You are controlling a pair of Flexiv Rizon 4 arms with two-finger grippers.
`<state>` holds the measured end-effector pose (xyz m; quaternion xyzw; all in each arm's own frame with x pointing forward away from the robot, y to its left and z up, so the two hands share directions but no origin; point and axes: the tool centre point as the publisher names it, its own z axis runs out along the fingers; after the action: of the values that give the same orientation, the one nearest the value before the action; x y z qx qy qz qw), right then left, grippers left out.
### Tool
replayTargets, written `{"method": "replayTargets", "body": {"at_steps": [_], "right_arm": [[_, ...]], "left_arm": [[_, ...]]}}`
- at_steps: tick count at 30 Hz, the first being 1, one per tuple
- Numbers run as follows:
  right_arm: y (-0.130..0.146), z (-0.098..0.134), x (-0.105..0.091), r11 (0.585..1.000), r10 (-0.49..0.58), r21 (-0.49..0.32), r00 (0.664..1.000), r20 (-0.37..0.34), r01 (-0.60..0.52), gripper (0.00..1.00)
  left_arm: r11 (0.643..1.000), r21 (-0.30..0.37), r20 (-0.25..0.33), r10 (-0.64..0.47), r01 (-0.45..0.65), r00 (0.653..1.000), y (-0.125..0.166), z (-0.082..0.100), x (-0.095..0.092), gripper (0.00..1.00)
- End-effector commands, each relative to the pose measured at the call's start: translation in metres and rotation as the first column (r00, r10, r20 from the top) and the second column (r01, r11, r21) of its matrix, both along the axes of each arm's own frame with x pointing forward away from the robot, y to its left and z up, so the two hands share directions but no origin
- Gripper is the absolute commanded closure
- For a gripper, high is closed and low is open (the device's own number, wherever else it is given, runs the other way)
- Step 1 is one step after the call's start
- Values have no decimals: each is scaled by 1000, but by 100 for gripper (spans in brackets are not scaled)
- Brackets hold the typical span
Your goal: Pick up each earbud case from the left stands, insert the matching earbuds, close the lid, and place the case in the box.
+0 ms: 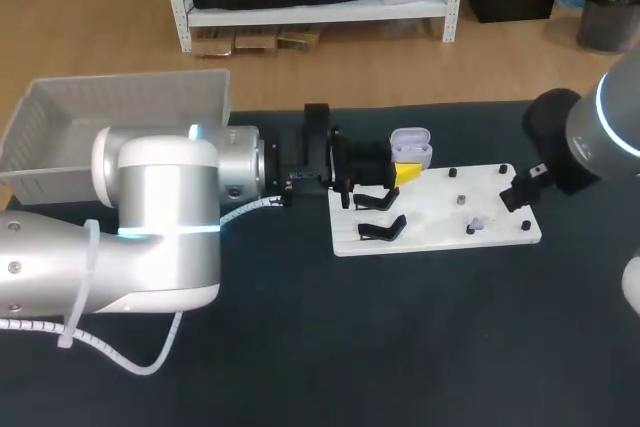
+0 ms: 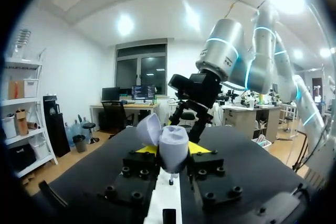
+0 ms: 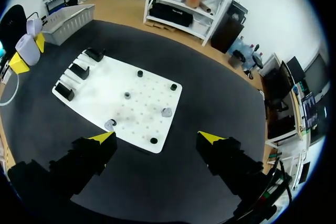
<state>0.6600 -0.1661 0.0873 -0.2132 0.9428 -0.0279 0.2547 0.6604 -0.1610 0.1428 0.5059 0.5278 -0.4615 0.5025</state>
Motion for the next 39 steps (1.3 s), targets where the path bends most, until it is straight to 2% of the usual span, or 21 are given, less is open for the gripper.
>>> {"method": "replayTargets", "body": {"at_steps": [1, 3, 10, 13, 15, 16, 19, 21, 24, 28, 33, 39], "right_arm": [[0, -7, 1, 992, -39, -118, 998, 47, 44, 0], [1, -13, 6, 995, -20, -98, 1000, 24, 22, 0], [5, -27, 20, 987, -5, -160, 991, -134, -16, 0], [6, -30, 26, 986, -20, -166, 986, -167, -8, 0], [7, -30, 28, 988, -34, -152, 983, -180, 6, 0], [8, -31, 28, 989, -39, -145, 982, -187, 12, 6], [5, -31, 30, 993, -66, -110, 977, -201, 44, 5], [5, -29, 30, 994, -71, -97, 975, -212, 51, 9], [7, -29, 29, 993, -66, -111, 968, -242, 40, 21], [8, -31, 29, 993, -67, -114, 962, -263, 38, 43], [7, -33, 32, 991, -57, -129, 961, -269, 23, 35], [0, -38, 31, 988, -31, -151, 958, -284, -13, 40]], "left_arm": [[1000, -7, 5, 10, -10, 1000, 0, -1, -2, 100], [1000, -7, 5, 10, -10, 1000, 0, -1, -2, 100], [1000, -7, 5, 10, -10, 1000, 0, -1, -2, 100], [1000, -7, 5, 10, -10, 1000, 0, -1, -2, 100], [1000, -7, 5, 10, -10, 1000, 0, -1, -2, 100], [1000, -7, 5, 10, -10, 1000, 0, -1, -2, 100], [1000, -7, 5, 10, -10, 1000, 0, -1, -2, 100], [1000, -7, 5, 10, -10, 1000, 0, -1, -2, 100], [1000, -7, 5, 10, -10, 1000, 0, -1, -2, 100], [1000, -7, 5, 10, -10, 1000, 0, -1, -2, 100], [1000, -7, 5, 10, -10, 1000, 0, -1, -2, 100], [1000, -7, 5, 10, -10, 1000, 0, -1, -2, 100]]}}
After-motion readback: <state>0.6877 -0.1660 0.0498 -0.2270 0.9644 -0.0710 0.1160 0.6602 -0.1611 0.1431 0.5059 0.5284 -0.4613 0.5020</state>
